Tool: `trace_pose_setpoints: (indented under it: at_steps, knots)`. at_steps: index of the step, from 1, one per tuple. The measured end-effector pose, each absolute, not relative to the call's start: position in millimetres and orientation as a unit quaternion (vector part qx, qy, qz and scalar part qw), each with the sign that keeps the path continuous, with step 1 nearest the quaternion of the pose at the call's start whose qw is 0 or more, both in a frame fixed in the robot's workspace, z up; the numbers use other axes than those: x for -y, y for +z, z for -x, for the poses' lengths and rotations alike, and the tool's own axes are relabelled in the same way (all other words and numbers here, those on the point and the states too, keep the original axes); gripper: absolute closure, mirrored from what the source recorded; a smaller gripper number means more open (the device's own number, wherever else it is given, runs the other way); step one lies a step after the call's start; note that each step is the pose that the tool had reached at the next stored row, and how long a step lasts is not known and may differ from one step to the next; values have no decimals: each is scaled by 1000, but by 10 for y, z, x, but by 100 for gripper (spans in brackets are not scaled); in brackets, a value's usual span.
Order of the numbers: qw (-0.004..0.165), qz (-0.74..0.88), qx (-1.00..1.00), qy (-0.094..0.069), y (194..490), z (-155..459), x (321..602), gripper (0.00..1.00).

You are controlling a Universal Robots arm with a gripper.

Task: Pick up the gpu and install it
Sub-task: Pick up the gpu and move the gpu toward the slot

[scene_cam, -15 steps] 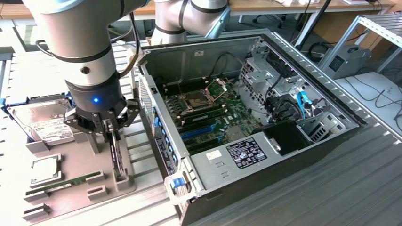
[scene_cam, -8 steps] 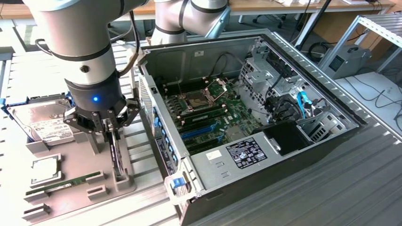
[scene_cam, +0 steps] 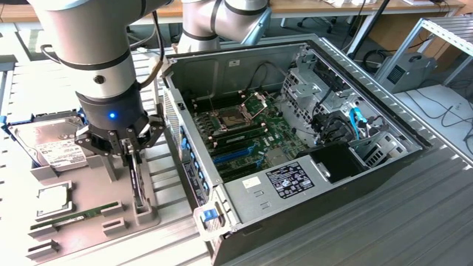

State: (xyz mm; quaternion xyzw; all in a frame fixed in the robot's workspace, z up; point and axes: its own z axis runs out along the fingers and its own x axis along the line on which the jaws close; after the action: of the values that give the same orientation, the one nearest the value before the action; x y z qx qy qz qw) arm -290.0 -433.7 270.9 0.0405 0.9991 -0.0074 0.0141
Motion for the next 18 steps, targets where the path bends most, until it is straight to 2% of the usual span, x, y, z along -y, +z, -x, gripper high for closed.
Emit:
trace_pose_setpoints:
  at_steps: [18]
  knots:
    - [14, -41, -999, -7, 2750, 2900, 4337, 73]
